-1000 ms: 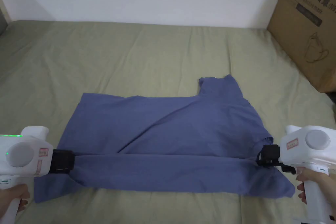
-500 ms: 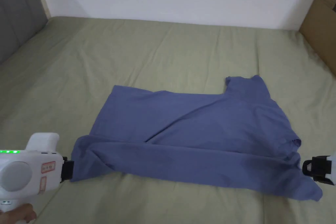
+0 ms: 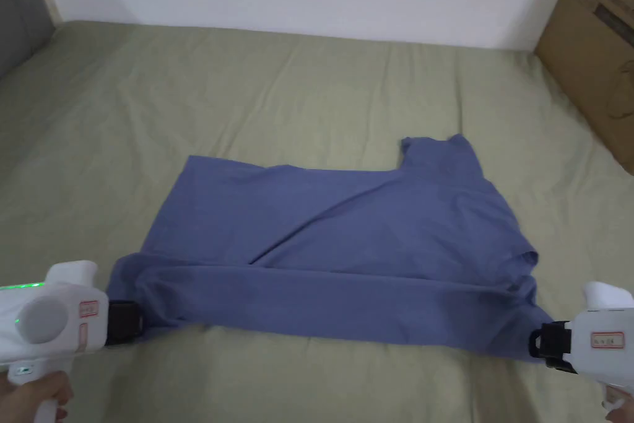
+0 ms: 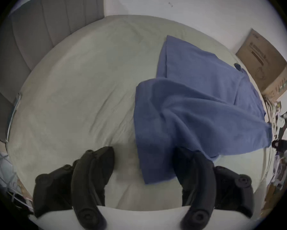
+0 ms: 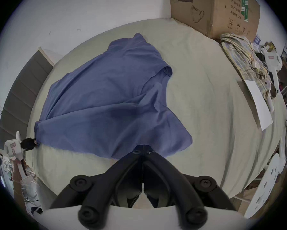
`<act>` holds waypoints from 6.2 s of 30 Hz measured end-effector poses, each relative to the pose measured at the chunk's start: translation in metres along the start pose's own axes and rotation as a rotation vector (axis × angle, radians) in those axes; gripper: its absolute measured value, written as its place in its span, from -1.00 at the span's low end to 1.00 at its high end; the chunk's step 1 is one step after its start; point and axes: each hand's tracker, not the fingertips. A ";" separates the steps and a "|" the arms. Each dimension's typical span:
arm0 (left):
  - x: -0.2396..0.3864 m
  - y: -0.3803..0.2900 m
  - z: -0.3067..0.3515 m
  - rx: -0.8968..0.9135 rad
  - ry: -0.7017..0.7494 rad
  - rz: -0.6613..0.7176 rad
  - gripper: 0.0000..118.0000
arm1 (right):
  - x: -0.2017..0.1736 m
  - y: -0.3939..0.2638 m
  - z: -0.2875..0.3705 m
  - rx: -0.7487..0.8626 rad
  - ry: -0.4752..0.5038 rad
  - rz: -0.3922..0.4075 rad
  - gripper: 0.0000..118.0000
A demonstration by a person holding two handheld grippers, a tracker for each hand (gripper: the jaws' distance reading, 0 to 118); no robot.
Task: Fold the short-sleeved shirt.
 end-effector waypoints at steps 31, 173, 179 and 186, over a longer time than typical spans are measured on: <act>0.010 -0.020 0.093 0.032 -0.007 -0.178 -1.00 | 0.029 -0.003 0.027 0.040 -0.016 -0.008 -0.86; 0.009 -0.057 0.190 0.328 -0.168 -0.021 -1.00 | -0.165 -0.068 0.116 0.829 -0.042 0.172 -0.99; -0.045 -0.063 0.150 0.169 -0.399 0.153 -0.61 | -0.186 -0.067 0.100 0.794 -0.024 0.193 -0.99; -0.083 -0.082 0.040 -0.057 -0.637 0.439 0.98 | -0.221 -0.065 0.087 0.755 -0.054 0.275 -0.99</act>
